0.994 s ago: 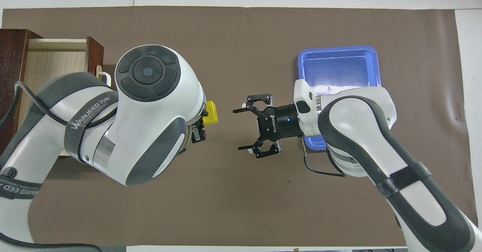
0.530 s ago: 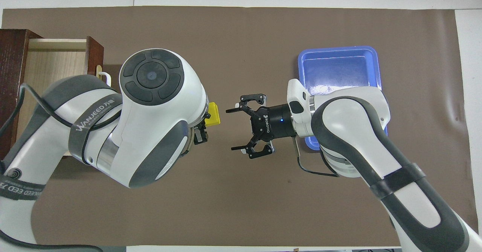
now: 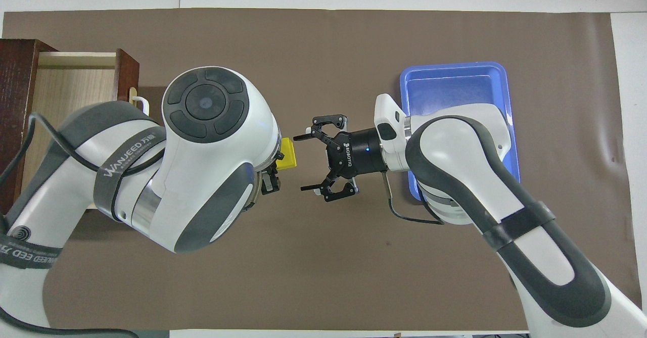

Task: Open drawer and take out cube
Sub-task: 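Close the right gripper on the cube held by the left gripper, then open the left gripper to release the cube to the right gripper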

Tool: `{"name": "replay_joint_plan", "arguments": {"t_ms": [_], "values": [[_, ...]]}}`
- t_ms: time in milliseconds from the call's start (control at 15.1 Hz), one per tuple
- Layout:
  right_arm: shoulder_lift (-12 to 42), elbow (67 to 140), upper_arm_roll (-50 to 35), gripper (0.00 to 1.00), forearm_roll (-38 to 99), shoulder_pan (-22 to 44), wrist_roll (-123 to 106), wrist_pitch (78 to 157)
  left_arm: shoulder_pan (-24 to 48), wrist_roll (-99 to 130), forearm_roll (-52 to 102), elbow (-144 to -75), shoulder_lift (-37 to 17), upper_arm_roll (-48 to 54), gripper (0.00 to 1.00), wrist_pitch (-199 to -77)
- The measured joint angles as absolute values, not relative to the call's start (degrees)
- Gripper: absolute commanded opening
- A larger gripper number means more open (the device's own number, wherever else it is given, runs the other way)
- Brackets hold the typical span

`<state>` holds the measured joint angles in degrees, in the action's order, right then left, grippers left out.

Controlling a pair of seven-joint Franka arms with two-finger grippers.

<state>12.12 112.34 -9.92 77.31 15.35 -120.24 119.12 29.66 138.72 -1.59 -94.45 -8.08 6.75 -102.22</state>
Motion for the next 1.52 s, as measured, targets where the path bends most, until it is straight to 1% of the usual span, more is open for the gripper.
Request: {"name": "replay_joint_plan", "arguments": {"t_ms": [994,1060,1192,1259,1325,1524], "values": [[14.0,110.3,-9.9,1.0,77.4,17.1,-120.2,121.7,29.7,138.7,-1.7,-94.8,-8.1,7.6,0.0,-102.3],[14.0,110.3,-9.9,0.91,77.5,17.2,-120.2,121.8,29.7,138.7,-1.7,-94.8,-8.1,7.6,0.0,-102.3],[14.0,110.2,-9.9,0.48,77.5,17.5,-120.2,121.8,29.7,138.7,-1.7,-94.8,-8.1,7.6,0.0,-102.3],[14.0,110.2,-9.9,0.11,77.5,17.7,-120.1,121.9,29.7,138.7,-1.7,-94.8,-8.1,7.6,0.0,-102.3],[14.0,110.2,-9.9,0.0,77.5,17.7,-120.1,122.1,29.7,138.7,-1.7,-94.8,-8.1,7.6,0.0,-102.3],[14.1,110.1,-9.9,0.0,77.6,18.0,-119.6,123.5,29.7,138.7,-1.8,-95.0,-8.0,7.8,0.0,-102.2]]}}
